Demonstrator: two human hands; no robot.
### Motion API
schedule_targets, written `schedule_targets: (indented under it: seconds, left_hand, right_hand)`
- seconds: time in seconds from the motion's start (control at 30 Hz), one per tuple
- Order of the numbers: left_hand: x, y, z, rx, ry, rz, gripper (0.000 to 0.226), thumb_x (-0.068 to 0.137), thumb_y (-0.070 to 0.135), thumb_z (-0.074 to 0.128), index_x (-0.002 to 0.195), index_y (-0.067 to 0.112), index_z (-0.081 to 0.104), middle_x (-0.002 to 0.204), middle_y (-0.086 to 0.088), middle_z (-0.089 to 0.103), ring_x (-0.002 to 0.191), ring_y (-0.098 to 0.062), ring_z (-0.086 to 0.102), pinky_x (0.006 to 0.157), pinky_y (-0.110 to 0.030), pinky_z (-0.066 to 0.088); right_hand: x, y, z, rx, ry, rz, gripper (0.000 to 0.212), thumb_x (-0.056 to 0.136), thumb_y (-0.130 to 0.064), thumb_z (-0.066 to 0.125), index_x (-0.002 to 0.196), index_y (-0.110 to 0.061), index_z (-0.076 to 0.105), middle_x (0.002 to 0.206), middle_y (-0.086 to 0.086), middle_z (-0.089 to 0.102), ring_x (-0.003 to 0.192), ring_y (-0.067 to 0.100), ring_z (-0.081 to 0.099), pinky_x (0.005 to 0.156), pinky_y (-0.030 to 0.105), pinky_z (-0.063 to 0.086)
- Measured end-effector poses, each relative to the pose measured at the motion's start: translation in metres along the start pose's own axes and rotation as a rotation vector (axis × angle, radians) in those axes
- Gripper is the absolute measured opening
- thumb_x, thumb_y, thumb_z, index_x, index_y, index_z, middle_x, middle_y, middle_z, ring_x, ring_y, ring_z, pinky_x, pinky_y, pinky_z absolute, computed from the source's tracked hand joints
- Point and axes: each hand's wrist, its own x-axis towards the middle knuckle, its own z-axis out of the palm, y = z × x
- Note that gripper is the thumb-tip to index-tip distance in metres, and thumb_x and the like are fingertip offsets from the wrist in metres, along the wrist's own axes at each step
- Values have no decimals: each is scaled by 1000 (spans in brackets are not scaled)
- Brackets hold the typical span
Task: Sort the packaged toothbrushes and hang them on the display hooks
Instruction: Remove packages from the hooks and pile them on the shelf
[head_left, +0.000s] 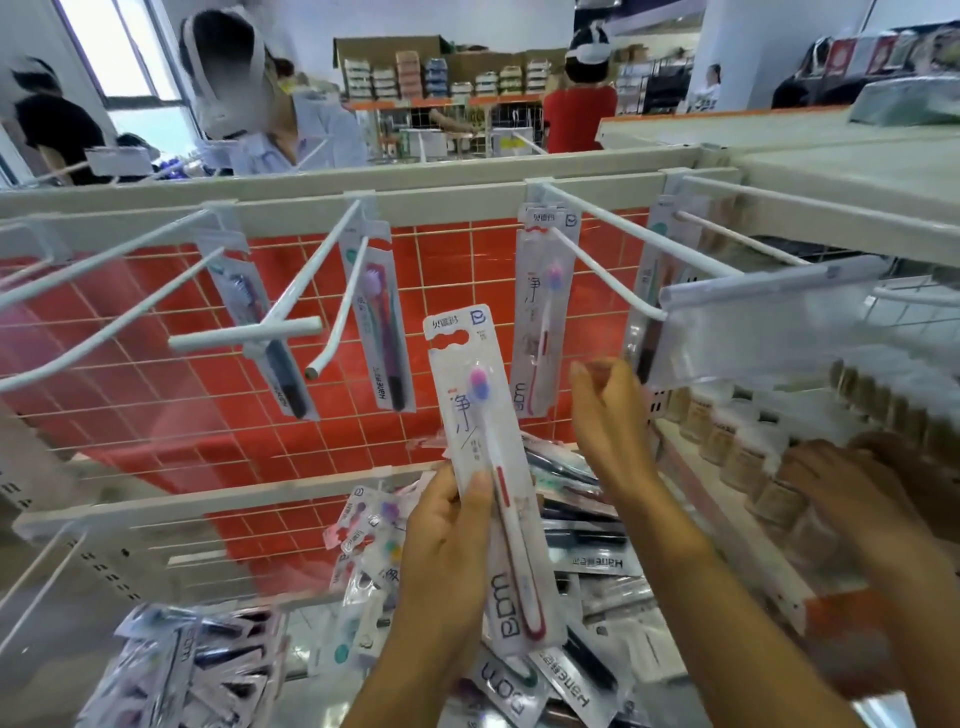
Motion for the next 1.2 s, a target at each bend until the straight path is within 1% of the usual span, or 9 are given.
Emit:
schedule_targets:
  seconds: [0.23, 0.43, 0.57, 0.67, 0.83, 0.97, 1.03, 1.1, 1.2]
  left_hand:
    - [1, -5, 8, -75, 71, 12, 24, 89, 35, 52, 85, 31, 75, 81, -5, 73, 77, -23, 68, 76, -43, 56]
    - [1, -4, 6, -151, 143, -23, 27, 94, 24, 51, 86, 21, 76, 88, -10, 74, 86, -27, 71, 79, -43, 55]
    - [0, -2, 2, -178, 167, -25, 26, 94, 24, 50, 88, 15, 74, 86, -10, 73, 90, -32, 67, 87, -48, 53]
    - [-1, 0, -2, -207, 179, -39, 27, 92, 27, 51, 83, 19, 76, 89, -11, 73, 93, -35, 66, 92, -56, 50]
    - [-5, 0, -6, -262, 166, -60, 35, 75, 37, 57, 99, 18, 73, 100, -12, 74, 104, -35, 65, 97, -58, 46]
    - [-6, -3, -9, -253, 156, -70, 35, 77, 36, 56, 103, 19, 72, 101, -10, 74, 104, -34, 66, 97, -58, 47]
    - [-6, -5, -10, -238, 150, -64, 26, 84, 32, 54, 94, 23, 76, 96, -12, 74, 97, -35, 67, 92, -58, 49]
    - [-5, -7, -10, -225, 146, -69, 26, 88, 29, 52, 84, 29, 77, 91, -12, 74, 90, -34, 67, 89, -57, 52]
    - [-5, -7, -7, -233, 132, -72, 24, 82, 33, 54, 85, 29, 77, 92, -13, 73, 96, -38, 65, 92, -58, 50]
  right_hand:
    - [-65, 12, -13, 243, -465, 126, 27, 96, -33, 45, 101, -13, 62, 95, 6, 70, 86, 20, 68, 72, 25, 57]
    - [-78, 19, -7, 254, -543, 101, 15, 93, -23, 56, 104, -17, 64, 95, -2, 71, 88, 11, 68, 77, 25, 56]
    - [-59, 21, 1, 187, -322, 57, 17, 92, -27, 56, 106, -17, 59, 99, -4, 67, 94, 10, 64, 83, 28, 54]
    - [-23, 15, 16, -55, -42, 51, 55, 84, -38, 67, 127, -14, 42, 125, 3, 51, 117, 21, 50, 95, 30, 43]
    - [18, -6, 44, -270, -8, 16, 86, 83, -42, 69, 146, -7, 23, 149, 11, 31, 139, 29, 25, 113, 40, 21]
    - [32, 6, 44, -118, 113, 71, 45, 93, -25, 59, 130, -5, 43, 95, -6, 53, 115, 28, 51, 85, 24, 32]
    - [35, 18, 40, -139, 155, 28, 19, 93, -21, 59, 101, -6, 52, 73, -13, 43, 93, 24, 57, 89, 35, 43]
    - [36, 25, 35, -148, 129, -4, 25, 92, -24, 61, 74, -25, 42, 75, -11, 48, 92, 26, 59, 93, 50, 46]
    - [38, 26, 25, -161, 134, 0, 37, 90, -22, 64, 68, -30, 34, 79, -7, 50, 93, 31, 61, 82, 45, 51]
